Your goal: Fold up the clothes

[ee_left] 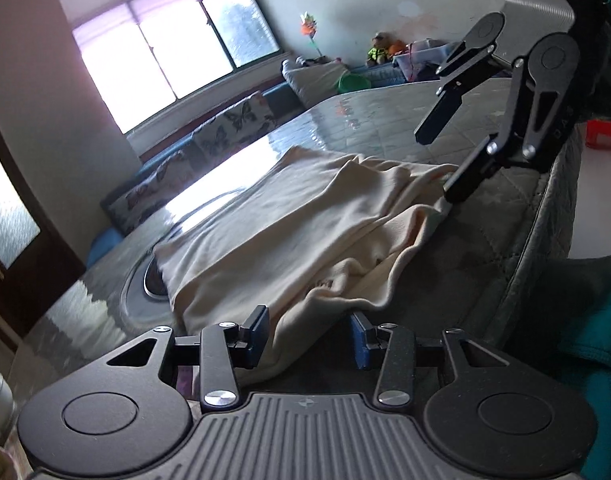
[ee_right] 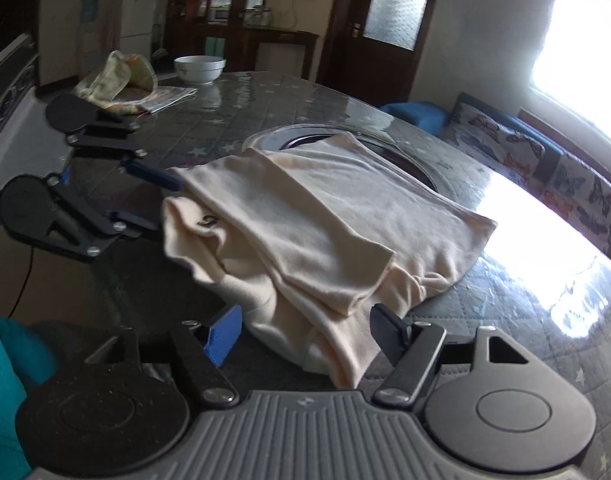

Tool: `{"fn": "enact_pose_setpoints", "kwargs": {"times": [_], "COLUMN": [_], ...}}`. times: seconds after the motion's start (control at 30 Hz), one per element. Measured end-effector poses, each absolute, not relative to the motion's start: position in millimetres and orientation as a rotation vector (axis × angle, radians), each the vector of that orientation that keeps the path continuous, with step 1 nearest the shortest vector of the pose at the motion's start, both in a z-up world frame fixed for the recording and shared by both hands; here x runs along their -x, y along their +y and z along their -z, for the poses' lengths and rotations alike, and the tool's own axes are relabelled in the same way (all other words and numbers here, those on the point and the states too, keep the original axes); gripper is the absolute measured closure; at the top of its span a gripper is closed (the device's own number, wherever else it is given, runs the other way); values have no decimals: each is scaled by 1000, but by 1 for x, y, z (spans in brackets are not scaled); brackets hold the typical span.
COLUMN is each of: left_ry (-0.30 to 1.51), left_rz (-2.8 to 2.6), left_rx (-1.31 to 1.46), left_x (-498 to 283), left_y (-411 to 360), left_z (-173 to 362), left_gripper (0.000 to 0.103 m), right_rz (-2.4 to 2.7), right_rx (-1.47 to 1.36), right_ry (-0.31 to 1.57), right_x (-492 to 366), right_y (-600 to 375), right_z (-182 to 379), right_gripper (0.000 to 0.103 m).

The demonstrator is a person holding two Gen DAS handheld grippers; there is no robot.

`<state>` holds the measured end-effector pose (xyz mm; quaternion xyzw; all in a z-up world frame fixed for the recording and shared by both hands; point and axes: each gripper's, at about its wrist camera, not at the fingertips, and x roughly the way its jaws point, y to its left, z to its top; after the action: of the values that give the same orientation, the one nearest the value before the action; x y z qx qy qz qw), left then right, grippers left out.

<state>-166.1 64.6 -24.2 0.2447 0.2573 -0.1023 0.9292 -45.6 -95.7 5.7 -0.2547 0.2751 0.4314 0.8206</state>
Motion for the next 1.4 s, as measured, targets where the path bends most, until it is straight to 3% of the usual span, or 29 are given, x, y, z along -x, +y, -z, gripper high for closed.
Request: {"fn": "enact_pose_setpoints", "kwargs": {"times": [0.13,0.2,0.4,0.53,0.6,0.83,0.97,1.13,1.4], "left_ry": [513,507,502,508,510,517,517,526,530], "left_rz": [209,210,204,208,209,224,222,213,201], "left_rx": [-460,-416,-282,-235,-213,-275,-304,-366,-518], "left_x": [157,151,128,116,110,123,136,147,152], "left_y": [67,71,87,92,95,95,95,99,102], "left_z": [21,15,-6,-10,-11,-2,4,14,32], "left_gripper": [86,91,93,94,93,89,74,60,61], "right_rz": [-939,-950,-965,-960,-954,-950,-960,-964,-944], "right_rx": [574,586,588,571,561,533,512,476,435], "right_ry": [571,558,522,525,532,567,585,594,587], "right_x": [50,51,43,30,25,10,4,0,0], "right_y": [-91,-89,-79,-72,-72,-77,-78,-78,-79], "right_z": [-1,1,7,13,16,15,11,6,1], "right_gripper": [27,26,26,39,42,72,84,90,93]}}
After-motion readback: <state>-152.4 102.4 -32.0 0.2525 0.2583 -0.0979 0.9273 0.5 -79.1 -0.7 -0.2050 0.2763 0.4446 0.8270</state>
